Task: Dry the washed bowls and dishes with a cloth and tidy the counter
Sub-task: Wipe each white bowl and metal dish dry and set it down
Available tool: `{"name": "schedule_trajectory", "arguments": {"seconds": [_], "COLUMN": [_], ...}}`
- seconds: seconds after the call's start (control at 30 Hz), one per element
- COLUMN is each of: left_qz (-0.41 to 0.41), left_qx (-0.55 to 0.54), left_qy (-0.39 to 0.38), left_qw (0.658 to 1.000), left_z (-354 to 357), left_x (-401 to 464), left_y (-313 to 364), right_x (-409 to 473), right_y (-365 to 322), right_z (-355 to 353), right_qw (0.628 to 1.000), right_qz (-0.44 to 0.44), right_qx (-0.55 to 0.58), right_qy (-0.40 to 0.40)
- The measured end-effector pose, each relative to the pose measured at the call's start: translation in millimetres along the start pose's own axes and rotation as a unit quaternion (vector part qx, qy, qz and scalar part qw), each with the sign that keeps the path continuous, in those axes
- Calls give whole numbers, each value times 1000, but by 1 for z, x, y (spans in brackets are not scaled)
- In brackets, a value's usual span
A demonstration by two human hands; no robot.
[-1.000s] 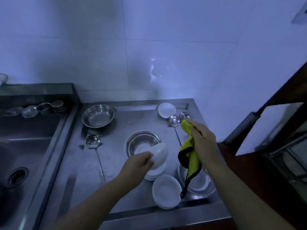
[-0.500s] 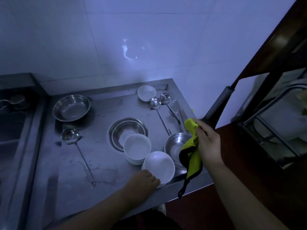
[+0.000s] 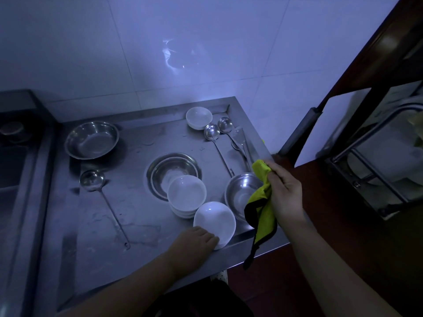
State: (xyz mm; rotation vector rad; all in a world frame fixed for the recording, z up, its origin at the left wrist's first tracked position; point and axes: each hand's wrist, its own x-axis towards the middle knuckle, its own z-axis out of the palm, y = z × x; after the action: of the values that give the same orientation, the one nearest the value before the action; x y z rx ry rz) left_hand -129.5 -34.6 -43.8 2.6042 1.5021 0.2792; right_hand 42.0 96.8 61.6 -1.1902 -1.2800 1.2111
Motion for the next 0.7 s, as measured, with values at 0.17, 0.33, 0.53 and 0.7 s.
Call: {"name": "schedule_trajectory", "arguments": {"seconds": [0.17, 0.33, 0.53, 0.7], "left_qz": [-107, -231, -393, -527], "left_qx": [-52, -33, -142, -190], "left_qy": [124, 200, 184, 96], "left_qw": [985, 952, 890, 823], "left_z": [-42, -101, -80, -38], "left_x": [20, 72, 163, 223], "left_y": [-13, -65, -139, -225], "right_x": [16, 53, 113, 161], "right_y": [7, 8, 15, 26], "right_z": [1, 4, 24, 43], "right_qw": [999, 998, 991, 992], "right_qz": [3, 6, 5, -9], "right_qx": [-25, -44, -78, -45], "right_qy": [-21, -48, -104, -117]}}
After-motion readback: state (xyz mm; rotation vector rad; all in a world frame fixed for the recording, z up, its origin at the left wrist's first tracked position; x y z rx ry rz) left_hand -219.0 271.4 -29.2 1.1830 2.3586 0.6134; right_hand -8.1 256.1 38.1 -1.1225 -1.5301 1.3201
